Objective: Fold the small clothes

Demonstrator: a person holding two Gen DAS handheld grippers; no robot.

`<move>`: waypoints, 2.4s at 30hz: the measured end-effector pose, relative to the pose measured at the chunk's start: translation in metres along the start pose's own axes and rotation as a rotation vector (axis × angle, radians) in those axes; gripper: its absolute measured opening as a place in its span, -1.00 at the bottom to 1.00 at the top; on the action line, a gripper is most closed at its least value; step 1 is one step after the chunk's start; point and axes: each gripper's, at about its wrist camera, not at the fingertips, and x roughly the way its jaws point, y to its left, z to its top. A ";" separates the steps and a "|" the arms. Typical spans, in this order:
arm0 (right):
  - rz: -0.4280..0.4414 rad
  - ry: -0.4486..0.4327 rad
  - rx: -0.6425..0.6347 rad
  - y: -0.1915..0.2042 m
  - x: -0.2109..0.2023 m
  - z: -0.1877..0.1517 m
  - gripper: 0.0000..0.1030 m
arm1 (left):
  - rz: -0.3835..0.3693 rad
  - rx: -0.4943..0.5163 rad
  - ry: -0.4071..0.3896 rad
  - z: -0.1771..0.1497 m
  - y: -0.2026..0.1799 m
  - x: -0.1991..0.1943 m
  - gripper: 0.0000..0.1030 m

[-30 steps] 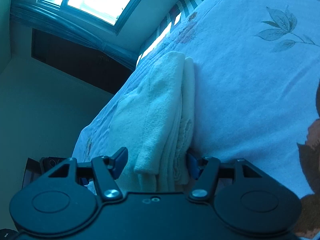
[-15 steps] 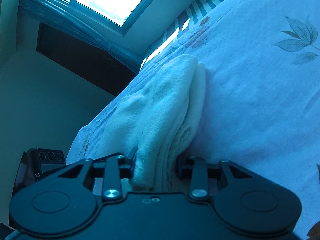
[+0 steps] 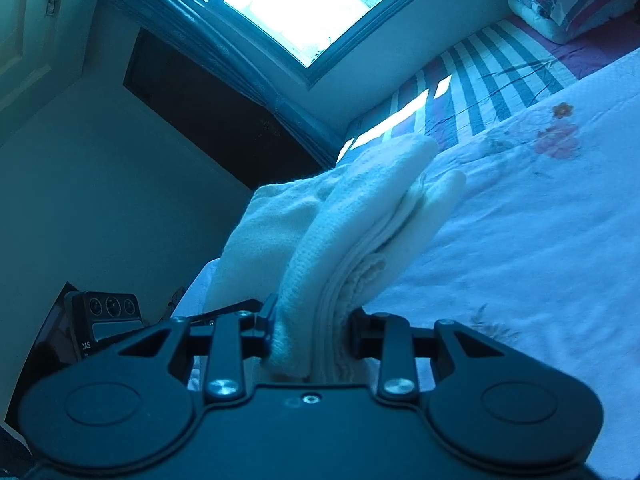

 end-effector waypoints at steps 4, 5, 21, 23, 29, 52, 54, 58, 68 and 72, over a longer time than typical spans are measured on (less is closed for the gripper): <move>0.044 0.048 0.008 0.026 0.055 -0.017 -0.38 | 0.064 -0.034 -0.007 -0.006 0.052 -0.051 -0.38; 0.055 0.065 0.015 0.031 0.074 -0.023 -0.38 | 0.076 -0.048 -0.007 -0.009 0.067 -0.061 -0.38; -0.010 0.206 0.158 0.003 0.172 -0.073 -0.04 | 0.028 -0.361 0.058 -0.082 0.203 -0.064 -0.02; -0.006 0.224 0.169 0.006 0.152 -0.084 0.12 | 0.028 -0.354 0.078 -0.097 0.195 -0.077 0.03; -0.077 0.321 0.395 0.013 0.141 -0.127 -0.65 | -0.053 -0.494 0.092 -0.146 0.180 -0.088 0.02; -0.487 0.049 -0.228 0.134 0.041 -0.162 0.80 | 0.551 0.003 -0.046 -0.179 0.028 -0.135 1.00; -0.489 0.027 -0.247 0.142 0.034 -0.169 0.81 | 0.550 0.020 -0.063 -0.183 0.016 -0.141 1.00; -0.520 0.013 -0.284 0.158 0.021 -0.182 0.81 | 0.570 0.019 -0.105 -0.195 -0.010 -0.169 1.00; -0.601 -0.087 -0.384 0.225 -0.050 -0.239 0.99 | 0.554 0.089 -0.170 -0.242 -0.092 -0.233 1.00; -0.613 -0.123 -0.410 0.250 -0.086 -0.265 0.99 | 0.557 0.133 -0.209 -0.265 -0.128 -0.265 1.00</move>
